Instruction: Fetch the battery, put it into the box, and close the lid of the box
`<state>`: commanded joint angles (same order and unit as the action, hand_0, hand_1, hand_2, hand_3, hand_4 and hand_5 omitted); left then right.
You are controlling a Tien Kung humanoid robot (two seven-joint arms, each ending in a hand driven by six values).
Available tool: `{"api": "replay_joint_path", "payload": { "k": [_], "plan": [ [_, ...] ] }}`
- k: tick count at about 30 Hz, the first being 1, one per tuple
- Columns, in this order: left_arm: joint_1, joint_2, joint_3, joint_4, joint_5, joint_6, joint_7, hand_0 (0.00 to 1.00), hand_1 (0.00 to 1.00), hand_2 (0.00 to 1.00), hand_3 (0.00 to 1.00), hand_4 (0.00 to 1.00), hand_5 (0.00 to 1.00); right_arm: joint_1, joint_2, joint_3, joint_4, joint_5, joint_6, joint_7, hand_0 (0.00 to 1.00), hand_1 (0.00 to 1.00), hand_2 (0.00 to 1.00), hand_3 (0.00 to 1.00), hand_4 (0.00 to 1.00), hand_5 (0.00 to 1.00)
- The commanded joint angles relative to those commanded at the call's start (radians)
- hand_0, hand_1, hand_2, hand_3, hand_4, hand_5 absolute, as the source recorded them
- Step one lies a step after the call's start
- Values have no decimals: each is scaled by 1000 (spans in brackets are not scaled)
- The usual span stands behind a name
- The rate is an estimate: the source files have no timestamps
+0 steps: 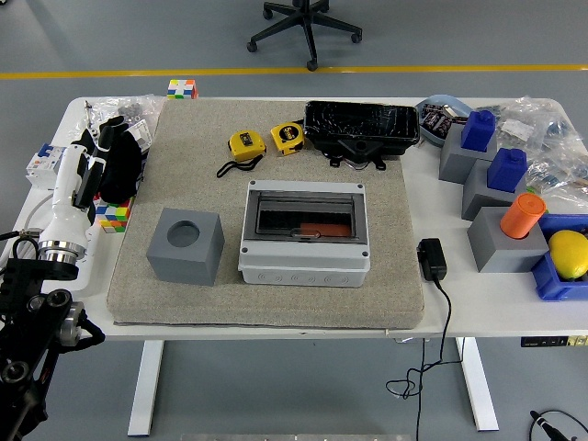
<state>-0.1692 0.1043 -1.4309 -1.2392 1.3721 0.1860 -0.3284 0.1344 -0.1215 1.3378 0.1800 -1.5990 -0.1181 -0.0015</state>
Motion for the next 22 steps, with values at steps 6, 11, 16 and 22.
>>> {"api": "replay_joint_path", "payload": {
  "k": [6, 11, 16, 22],
  "plan": [
    [0, 3, -4, -1, 1, 0, 1, 838, 853, 776, 749, 998, 998, 1, -2, 3, 0, 8, 0, -5, 869, 794, 766, 790, 998, 998],
    [-2, 3, -4, -1, 2, 1, 2, 838, 853, 776, 749, 998, 998, 1, 2, -16, 0, 28, 4, -8, 869, 794, 766, 790, 998, 998],
    [-4, 2, -2, 0, 4, 1, 3, 835, 850, 773, 747, 998, 998, 3, 3, -36, 0, 42, 6, -9, 855, 787, 762, 784, 998, 998],
    [-3, 4, -3, 0, 6, 1, 3, 830, 850, 769, 741, 998, 998, 5, 1, -76, 0, 63, -15, -17, 831, 756, 722, 721, 998, 998]
  ]
}}
